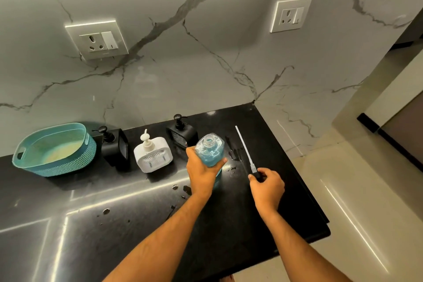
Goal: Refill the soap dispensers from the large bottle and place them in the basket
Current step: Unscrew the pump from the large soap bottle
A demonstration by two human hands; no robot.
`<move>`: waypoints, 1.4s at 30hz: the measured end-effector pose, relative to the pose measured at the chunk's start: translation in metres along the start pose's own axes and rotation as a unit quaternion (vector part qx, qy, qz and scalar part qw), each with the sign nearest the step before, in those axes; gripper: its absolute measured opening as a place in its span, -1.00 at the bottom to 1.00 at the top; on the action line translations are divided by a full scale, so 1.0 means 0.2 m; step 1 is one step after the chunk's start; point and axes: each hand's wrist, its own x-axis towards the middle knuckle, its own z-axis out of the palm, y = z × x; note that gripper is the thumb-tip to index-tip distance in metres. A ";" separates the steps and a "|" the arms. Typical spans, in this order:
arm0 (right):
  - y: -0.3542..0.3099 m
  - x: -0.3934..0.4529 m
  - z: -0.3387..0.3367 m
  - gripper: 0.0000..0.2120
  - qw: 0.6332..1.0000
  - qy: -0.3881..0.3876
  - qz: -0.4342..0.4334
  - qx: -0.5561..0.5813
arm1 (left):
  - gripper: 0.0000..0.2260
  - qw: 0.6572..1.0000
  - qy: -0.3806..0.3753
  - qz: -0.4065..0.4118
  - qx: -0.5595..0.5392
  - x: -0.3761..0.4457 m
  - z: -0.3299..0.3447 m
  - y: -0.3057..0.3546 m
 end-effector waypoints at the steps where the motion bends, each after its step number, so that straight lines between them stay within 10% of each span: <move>1: 0.00 -0.01 0.01 -0.69 1.000 -0.005 -0.001 -0.005 | -0.29 1.000 -0.011 0.002 0.005 0.01 0.00 0.00; 12: 0.02 -0.01 0.07 -0.70 0.999 -0.016 -0.008 -0.034 | -0.26 0.986 -0.155 0.014 0.057 0.18 -0.12 -0.01; 42: 0.01 -0.04 0.06 -0.47 0.985 -0.077 -0.064 -0.138 | -0.16 0.979 -0.197 0.018 0.053 0.16 -0.14 -0.06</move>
